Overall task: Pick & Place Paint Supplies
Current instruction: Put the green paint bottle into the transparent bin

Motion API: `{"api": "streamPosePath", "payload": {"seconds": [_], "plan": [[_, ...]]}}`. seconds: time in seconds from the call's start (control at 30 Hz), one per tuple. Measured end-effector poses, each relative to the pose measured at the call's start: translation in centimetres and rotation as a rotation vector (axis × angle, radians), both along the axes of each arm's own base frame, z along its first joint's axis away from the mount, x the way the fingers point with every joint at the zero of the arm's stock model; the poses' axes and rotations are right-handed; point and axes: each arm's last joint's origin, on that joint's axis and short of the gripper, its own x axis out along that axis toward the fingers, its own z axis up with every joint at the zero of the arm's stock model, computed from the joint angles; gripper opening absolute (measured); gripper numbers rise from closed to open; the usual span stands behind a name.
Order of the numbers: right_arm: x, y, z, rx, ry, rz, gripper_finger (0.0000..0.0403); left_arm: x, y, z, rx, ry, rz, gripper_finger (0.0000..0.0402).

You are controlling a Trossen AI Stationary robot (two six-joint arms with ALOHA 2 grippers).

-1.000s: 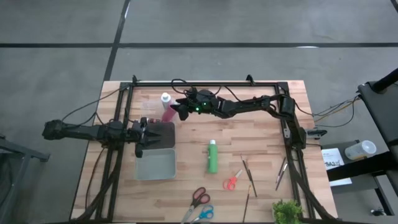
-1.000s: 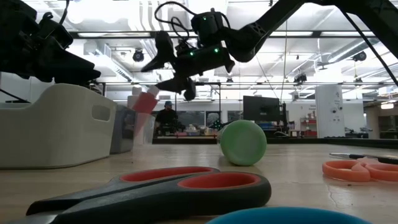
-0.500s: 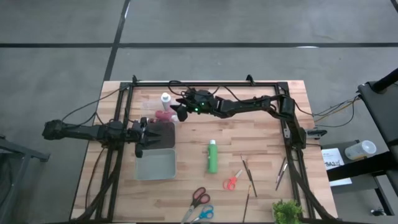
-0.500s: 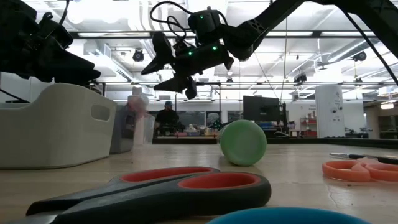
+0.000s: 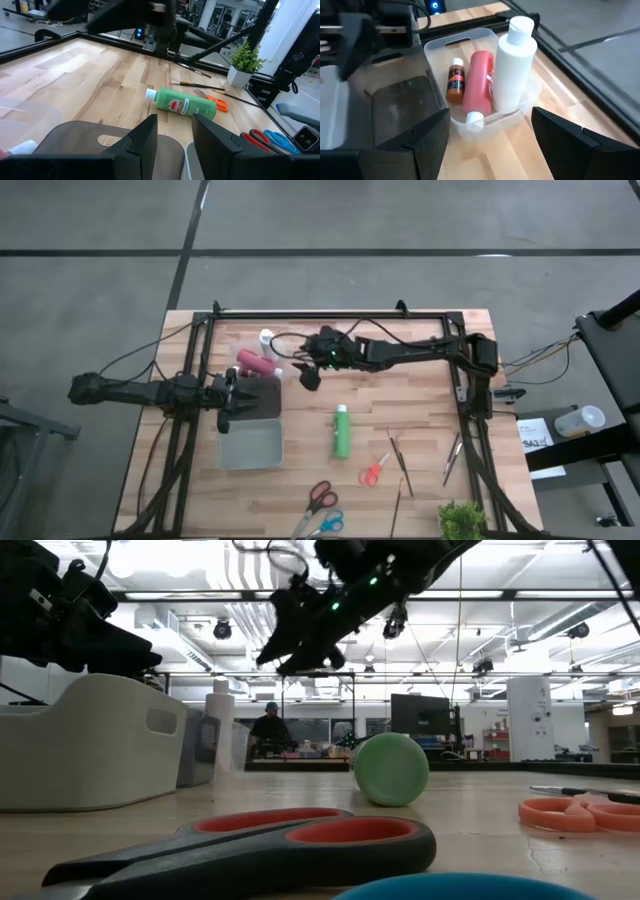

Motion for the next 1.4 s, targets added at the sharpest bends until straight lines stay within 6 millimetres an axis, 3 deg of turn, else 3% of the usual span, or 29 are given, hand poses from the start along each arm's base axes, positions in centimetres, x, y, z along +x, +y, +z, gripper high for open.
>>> {"api": "streamPosePath", "payload": {"seconds": [0.2, 0.4, 0.63, 1.0, 1.4], "plan": [[-3.4, 3.0, -0.5, 0.015, 0.126, -0.033, 0.0274, 0.0, 0.0, 0.0, 0.0, 0.0, 0.0, 0.013], [-6.7, 4.9, 0.0, 0.247, 0.222, -0.169, 0.0274, 0.0, 0.0, 0.0, 0.0, 0.0, 0.0, 0.013], [-9.2, 6.2, -0.3, 0.445, 0.38, -0.379, 0.0274, 0.0, 0.0, 0.0, 0.0, -0.001, 0.001, 0.013], [-9.8, 7.1, -0.7, 0.741, 0.442, -0.53, 0.0274, 0.0, 0.0, 0.0, 0.0, 0.0, 0.001, 0.013], [-8.0, 8.5, -3.6, 0.903, 0.473, -0.611, 0.0274, 0.0, 0.0, 0.0, 0.0, 0.0, 0.0, 0.013]]}}
